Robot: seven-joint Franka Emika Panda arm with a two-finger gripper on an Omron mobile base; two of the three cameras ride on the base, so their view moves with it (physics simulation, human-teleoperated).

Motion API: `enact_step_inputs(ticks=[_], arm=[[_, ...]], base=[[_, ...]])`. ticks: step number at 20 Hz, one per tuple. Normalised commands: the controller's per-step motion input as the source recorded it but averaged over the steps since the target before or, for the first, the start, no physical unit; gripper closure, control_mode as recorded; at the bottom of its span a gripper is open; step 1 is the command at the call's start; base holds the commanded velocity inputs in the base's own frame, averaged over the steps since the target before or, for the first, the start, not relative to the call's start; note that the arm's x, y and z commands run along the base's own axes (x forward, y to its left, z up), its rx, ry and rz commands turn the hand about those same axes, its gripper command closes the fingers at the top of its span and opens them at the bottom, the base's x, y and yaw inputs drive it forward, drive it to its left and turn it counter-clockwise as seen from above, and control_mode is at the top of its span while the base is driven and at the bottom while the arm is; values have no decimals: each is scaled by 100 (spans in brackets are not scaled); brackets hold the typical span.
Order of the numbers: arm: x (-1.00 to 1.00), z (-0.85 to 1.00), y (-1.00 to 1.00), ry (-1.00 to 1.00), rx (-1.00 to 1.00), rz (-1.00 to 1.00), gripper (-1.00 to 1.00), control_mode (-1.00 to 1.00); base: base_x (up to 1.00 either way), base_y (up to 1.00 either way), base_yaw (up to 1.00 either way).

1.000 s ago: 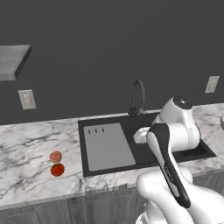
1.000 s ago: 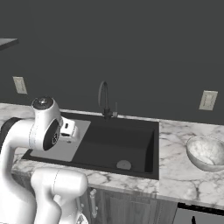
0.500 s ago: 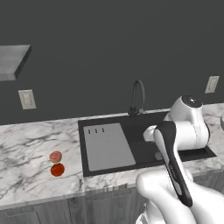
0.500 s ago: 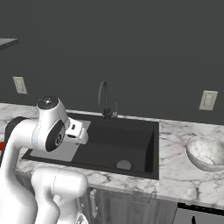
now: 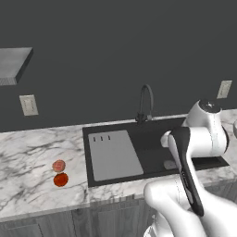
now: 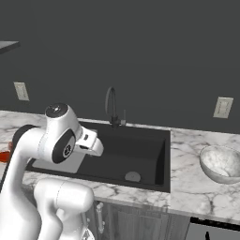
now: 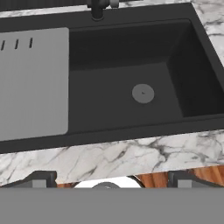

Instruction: Remove the tomato and peach from the sink. Then move the bowl and cup from the counter to the sink for washing.

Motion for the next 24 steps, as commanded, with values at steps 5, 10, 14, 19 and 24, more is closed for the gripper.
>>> enact_step_inputs(ticks=[5,10,14,19,24], arm=[[0,3,-34,0,-6,-7,-100,-100],[0,2,-35,0,-9,-4,-100,-100],[0,2,-36,0,-9,-3,-100,-100],[0,2,-35,0,-7,-1,-100,-100],[0,3,-36,0,-4,0,-100,-100]], base=[[0,0,0],[0,0,0],[0,0,0],[0,0,0],[0,0,0]])
